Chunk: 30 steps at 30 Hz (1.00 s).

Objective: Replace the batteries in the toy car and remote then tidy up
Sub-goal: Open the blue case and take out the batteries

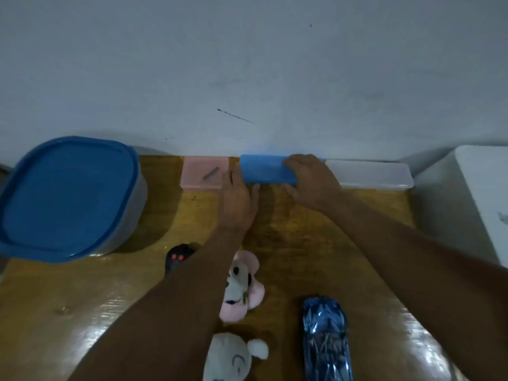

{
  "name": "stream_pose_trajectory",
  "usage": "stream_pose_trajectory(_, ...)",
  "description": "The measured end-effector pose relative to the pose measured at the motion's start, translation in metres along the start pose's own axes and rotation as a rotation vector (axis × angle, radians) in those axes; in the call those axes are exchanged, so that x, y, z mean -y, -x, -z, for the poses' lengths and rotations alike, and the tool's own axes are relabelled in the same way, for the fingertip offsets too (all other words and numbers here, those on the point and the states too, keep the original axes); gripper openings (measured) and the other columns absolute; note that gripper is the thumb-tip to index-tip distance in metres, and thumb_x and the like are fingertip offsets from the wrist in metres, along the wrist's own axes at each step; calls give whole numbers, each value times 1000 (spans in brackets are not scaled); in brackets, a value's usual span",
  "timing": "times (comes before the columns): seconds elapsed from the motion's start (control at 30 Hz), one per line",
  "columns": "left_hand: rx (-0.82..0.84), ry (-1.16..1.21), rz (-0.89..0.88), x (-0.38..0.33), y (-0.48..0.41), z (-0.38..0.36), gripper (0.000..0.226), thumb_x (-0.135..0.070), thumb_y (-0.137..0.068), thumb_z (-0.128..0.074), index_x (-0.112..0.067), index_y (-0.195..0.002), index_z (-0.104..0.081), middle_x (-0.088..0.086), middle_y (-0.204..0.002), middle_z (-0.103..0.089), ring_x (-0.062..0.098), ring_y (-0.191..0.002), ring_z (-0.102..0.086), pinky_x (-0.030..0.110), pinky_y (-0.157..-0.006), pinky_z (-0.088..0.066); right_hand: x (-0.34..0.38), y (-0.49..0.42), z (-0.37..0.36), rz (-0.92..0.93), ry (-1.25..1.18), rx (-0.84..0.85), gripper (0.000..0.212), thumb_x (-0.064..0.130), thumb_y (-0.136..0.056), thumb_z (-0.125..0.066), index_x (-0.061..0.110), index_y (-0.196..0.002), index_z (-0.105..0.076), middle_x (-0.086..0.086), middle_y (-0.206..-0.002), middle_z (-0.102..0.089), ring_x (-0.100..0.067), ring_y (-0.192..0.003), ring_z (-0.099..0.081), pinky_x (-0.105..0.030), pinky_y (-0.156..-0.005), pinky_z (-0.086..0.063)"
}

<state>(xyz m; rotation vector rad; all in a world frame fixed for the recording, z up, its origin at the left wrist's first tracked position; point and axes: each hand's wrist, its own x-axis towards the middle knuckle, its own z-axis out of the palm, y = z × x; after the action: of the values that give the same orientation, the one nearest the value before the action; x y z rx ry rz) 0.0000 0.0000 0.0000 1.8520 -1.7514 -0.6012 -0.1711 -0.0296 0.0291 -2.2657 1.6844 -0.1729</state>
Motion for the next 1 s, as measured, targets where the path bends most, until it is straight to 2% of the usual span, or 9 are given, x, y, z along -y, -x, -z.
stream_pose_trajectory(0.1, 19, -6, 63, 3, -1, 2, 57, -24, -94, -56, -6, -143, -32, 17, -133, -43, 30, -104, -55, 34, -83, -48, -3, -1, 0, 0, 26, -17, 54, 22, -84, -66, 6, -133, -51, -14, -136, -52, -32, -124, -46, -42, -107, -37)
stream_pose_trajectory(0.23, -14, -44, 139, 2, 1, -2, 56, -25, -96, -54, -12, -145, -32, 14, -131, -48, 30, -106, -57, 38, -83, -49, -1, -2, -1, 0, 63, -14, 51, 21, -83, -66, 8, -131, -54, -11, -135, -53, -30, -123, -47, -43, -105, -40)
stream_pose_trajectory(0.47, -121, 82, 198, 6, -1, -7, 49, -30, -91, -63, -16, -136, -51, 10, -120, -58, 26, -106, -57, 31, -84, -46, -2, -4, -4, 21, 152, -42, 50, 26, -83, -69, 9, -128, -56, -9, -132, -55, -31, -118, -52, -43, -98, -44)
stream_pose_trajectory(0.53, -146, 106, 199, 8, -1, -8, 45, -33, -89, -65, -16, -130, -58, 8, -117, -61, 24, -104, -59, 26, -80, -44, -1, -5, -6, 40, 184, -44, 50, 26, -78, -74, 9, -122, -60, -11, -125, -60, -33, -110, -58, -44, -90, -50)
stream_pose_trajectory(0.63, -156, 111, 220, 12, -2, -10, 41, -36, -87, -66, -16, -123, -63, 6, -113, -62, 21, -101, -58, 21, -77, -39, -2, -8, -8, 73, 256, 0, 51, 25, -65, -83, 7, -109, -66, -15, -108, -67, -37, -90, -66, -47, -70, -57)
stream_pose_trajectory(0.8, -149, 156, 235, 18, -6, -12, 35, -36, -84, -70, -16, -112, -67, 3, -108, -63, 15, -97, -56, 22, -74, -40, 4, -16, -7, 145, 459, 22, 51, 25, -51, -87, 0, -91, -70, -16, -81, -68, -34, -66, -67, -40, -45, -55)
stream_pose_trajectory(1.0, -170, 201, 230, 21, -8, -14, 31, -34, -81, -73, -15, -106, -71, 1, -101, -64, 18, -94, -58, 27, -73, -44, 5, -22, -13, 189, 573, 41, 50, 18, -42, -90, -5, -82, -71, -17, -69, -66, -32, -55, -64, -33, -38, -50)
